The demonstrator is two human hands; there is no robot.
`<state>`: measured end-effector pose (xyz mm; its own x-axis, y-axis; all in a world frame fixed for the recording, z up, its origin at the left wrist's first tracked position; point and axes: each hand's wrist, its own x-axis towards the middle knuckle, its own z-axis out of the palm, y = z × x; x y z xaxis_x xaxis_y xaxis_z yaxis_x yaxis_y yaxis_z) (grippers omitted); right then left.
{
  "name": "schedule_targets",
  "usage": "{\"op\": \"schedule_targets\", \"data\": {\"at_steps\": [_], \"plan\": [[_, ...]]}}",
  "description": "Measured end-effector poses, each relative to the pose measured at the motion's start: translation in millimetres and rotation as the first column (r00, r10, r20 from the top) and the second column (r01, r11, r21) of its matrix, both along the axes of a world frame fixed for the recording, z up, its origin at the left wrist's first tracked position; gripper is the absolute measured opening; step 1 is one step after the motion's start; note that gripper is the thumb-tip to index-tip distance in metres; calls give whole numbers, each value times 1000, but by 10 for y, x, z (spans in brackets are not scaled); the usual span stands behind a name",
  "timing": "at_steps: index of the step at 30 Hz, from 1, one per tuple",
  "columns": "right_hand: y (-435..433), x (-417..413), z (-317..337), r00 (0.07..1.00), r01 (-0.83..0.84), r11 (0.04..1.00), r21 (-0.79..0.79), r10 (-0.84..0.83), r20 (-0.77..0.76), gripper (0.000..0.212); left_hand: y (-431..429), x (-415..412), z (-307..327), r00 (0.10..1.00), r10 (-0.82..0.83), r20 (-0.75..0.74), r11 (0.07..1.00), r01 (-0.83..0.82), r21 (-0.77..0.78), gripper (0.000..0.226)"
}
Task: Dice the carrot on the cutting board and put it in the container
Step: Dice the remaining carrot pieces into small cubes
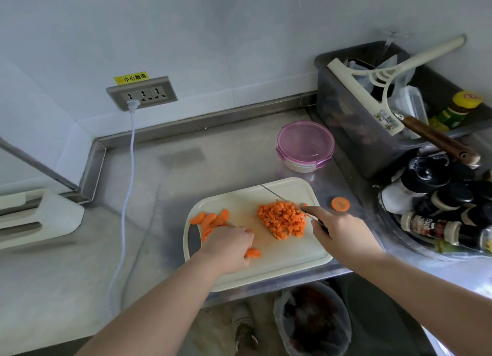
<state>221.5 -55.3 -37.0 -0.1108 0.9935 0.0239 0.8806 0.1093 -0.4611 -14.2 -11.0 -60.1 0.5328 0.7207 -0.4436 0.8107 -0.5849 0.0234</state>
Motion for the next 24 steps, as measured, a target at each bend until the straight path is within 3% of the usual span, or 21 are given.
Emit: {"op": "schedule_targets", "data": {"at_steps": [6,13,19,24], "plan": [[-54,-27,20,1000,-20,999,-41,21,16,35,-78,19,-49,997,69,46,998,-69,1,21],[-20,-103,-24,998,-37,989,-145,43,37,41,-182,154,-71,951,270,150,963,-270,-15,26],[-142,-363,-188,995,-14,921,-389,-25,-94,14,-258,9,-188,847,463,263,886,-450,-111,44],[-193,-521,-273,991,-10,899,-439,-50,-126,15,-321,60,-245,743,571,348,818,-551,-164,42]]}}
